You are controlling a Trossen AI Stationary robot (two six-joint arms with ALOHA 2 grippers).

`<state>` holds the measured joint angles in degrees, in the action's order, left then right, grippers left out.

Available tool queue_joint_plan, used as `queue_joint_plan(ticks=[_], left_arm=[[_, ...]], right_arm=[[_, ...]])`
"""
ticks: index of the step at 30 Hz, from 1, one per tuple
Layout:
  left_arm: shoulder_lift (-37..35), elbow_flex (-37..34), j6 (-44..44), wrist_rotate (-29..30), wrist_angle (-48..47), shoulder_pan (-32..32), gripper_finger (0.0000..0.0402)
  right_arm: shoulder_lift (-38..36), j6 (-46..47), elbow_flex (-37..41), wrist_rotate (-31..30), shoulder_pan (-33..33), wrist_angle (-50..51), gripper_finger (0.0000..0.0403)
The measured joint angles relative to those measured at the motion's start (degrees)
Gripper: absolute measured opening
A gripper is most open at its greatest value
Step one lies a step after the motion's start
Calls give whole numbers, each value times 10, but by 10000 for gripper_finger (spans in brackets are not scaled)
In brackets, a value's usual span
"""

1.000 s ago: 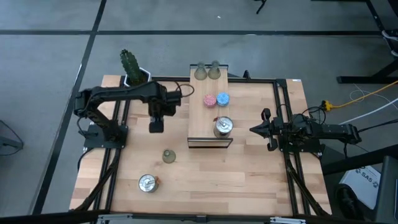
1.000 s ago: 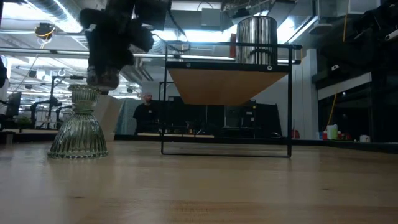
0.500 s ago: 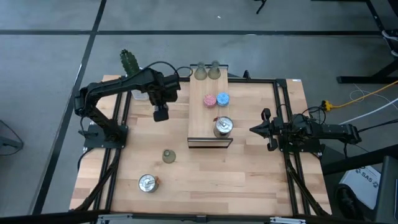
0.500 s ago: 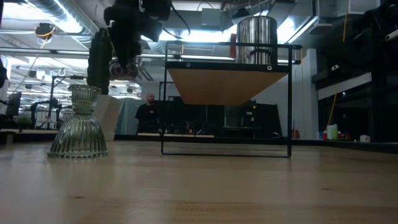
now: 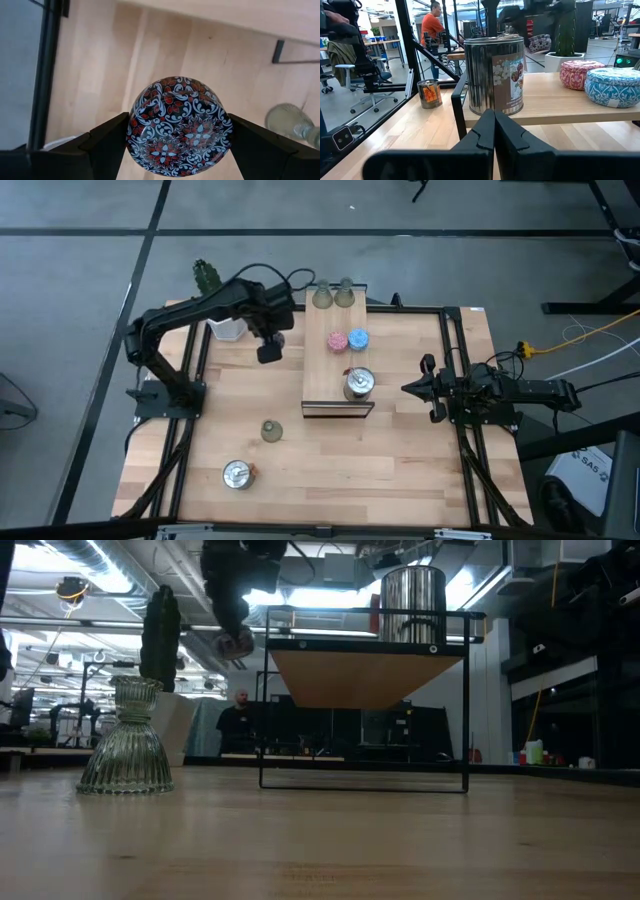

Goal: Pick & Place candle stick holders
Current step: Put the black scented candle on the shelf

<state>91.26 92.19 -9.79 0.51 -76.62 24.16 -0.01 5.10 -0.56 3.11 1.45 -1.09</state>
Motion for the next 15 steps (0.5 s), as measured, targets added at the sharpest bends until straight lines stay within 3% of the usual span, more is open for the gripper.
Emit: queue_joint_plan(ticks=[8, 15], left_arm=[[64, 77, -13, 0, 2, 6, 308], [98, 98, -35, 1, 3, 17, 308]], right_arm=[[0, 0, 0, 0, 0, 0, 5], [0, 0, 0, 0, 0, 0, 5]])
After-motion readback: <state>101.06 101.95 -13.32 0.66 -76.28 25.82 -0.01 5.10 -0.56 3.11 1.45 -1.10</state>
